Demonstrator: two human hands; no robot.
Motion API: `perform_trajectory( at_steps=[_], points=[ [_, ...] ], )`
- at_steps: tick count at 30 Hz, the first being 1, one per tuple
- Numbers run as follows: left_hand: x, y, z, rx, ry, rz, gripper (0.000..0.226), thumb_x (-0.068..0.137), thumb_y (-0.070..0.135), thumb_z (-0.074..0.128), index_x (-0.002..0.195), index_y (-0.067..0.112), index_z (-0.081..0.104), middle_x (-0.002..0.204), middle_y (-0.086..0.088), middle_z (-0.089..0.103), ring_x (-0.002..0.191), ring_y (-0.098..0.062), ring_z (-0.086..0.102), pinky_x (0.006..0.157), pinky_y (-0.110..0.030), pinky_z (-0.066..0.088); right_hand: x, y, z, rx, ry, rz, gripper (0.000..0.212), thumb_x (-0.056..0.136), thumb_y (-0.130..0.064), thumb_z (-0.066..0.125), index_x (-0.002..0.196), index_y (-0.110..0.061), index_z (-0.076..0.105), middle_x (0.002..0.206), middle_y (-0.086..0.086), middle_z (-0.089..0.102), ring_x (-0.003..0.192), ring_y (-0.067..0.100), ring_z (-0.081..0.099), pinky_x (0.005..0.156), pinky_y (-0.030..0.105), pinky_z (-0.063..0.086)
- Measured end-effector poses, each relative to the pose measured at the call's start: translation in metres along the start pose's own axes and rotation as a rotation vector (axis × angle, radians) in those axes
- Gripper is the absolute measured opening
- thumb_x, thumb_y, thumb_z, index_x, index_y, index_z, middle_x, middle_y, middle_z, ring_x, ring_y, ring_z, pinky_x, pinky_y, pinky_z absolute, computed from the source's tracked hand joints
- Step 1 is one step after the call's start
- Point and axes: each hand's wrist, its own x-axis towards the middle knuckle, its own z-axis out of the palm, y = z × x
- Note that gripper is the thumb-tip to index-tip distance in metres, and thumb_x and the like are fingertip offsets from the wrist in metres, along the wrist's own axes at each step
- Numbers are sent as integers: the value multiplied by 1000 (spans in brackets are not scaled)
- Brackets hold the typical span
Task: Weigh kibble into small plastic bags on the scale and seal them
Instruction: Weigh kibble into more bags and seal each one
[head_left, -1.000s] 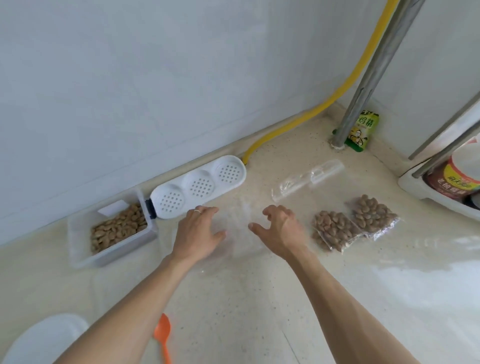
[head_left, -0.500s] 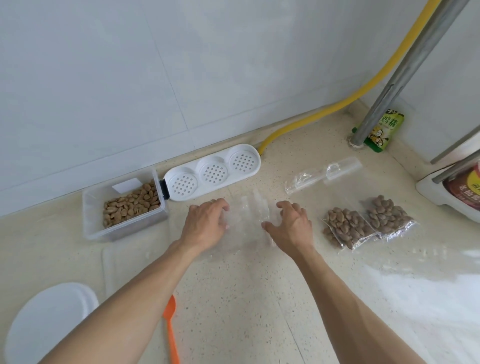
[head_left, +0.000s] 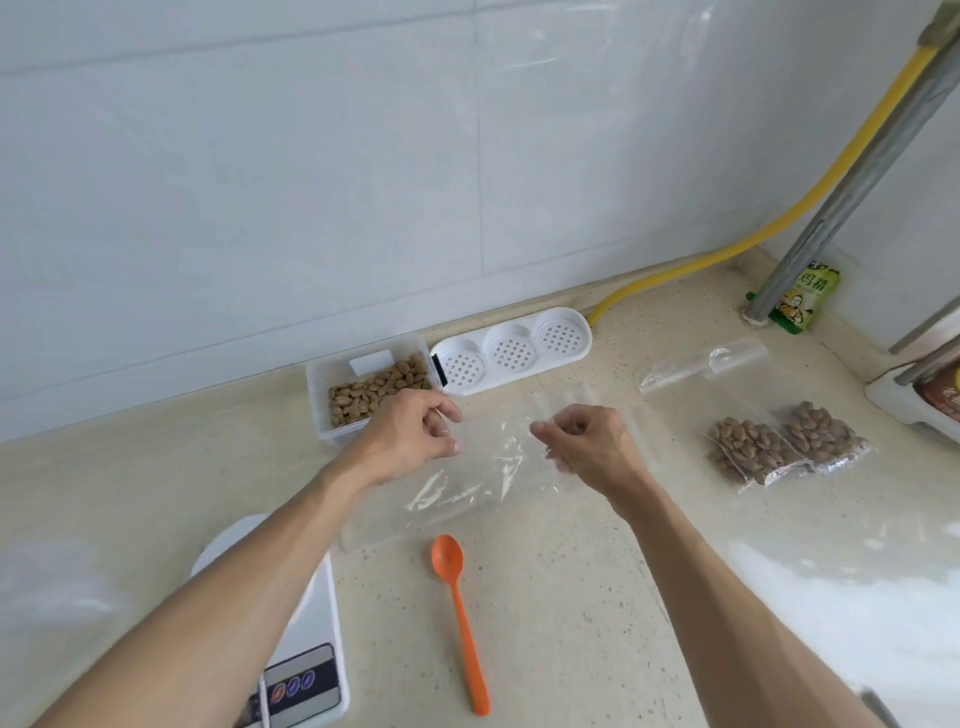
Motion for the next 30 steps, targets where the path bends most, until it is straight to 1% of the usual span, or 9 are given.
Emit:
perform_trajectory(
  at_steps=[4,8,10,12,15,19,22,26,30],
  points=[
    [-45,-47,-46,35,32,1,15,82,8,74,90,20,68,73,3,62,55,3,53,61,-13,45,-35,-20,61,-15,-63,32,24,95,-21,64,83,0,68,68,8,70,52,12,59,51,23,49],
    [-85,-96,-86,160,44,-29,14,88,9,65,95,20,70,76,9,62,64,1,55,61,-5,41,-63,-29,130,-39,-169,86,18,97,-8,56,91,5,68,73,10,68,51,12,58,47,19,47],
    [-101,-120,-100,215,37,-58,17,91,9,60,98,20,70,79,7,64,71,-5,58,67,-9,43,-72,-29,162,-62,-189,99,17,96,-7,57,91,5,68,74,11,68,52,13,60,49,20,48],
    [-112,-141,-109,280,35,-98,20,92,11,57,102,21,70,86,8,66,82,-9,62,81,-21,47,-77,-28,189,-79,-186,116,17,94,-10,60,88,3,68,74,11,70,55,14,62,57,27,52],
    [-122,-165,-115,372,62,-131,23,92,12,53,105,22,70,100,6,70,97,-15,64,94,-35,46,-80,-23,218,-145,-151,148,15,91,-17,64,84,-4,69,72,6,72,54,8,64,61,31,55],
    [-123,-184,-113,395,99,-153,17,91,18,57,103,22,69,101,6,71,98,-17,65,94,-33,44,-78,-15,235,-216,-128,194,18,92,-23,64,86,-7,69,73,3,73,54,3,64,62,28,55],
    [-121,-193,-108,383,108,-161,14,90,21,60,102,22,68,98,7,71,98,-16,64,93,-32,42,-76,-10,239,-260,-121,219,19,92,-28,65,84,-11,69,72,0,73,57,5,66,67,33,58],
    [-123,-201,-103,401,132,-139,26,90,23,62,115,20,66,113,2,67,109,-20,60,95,-34,41,-77,-9,240,-311,-109,238,23,89,-43,61,88,-21,66,77,-3,74,73,15,71,77,41,60],
    [-139,-202,-98,371,220,-132,35,90,26,61,124,15,62,126,-6,61,115,-26,54,98,-37,41,-89,-16,236,-386,-74,210,40,96,-44,51,123,-16,59,111,3,69,104,24,62,89,37,50]
  ],
)
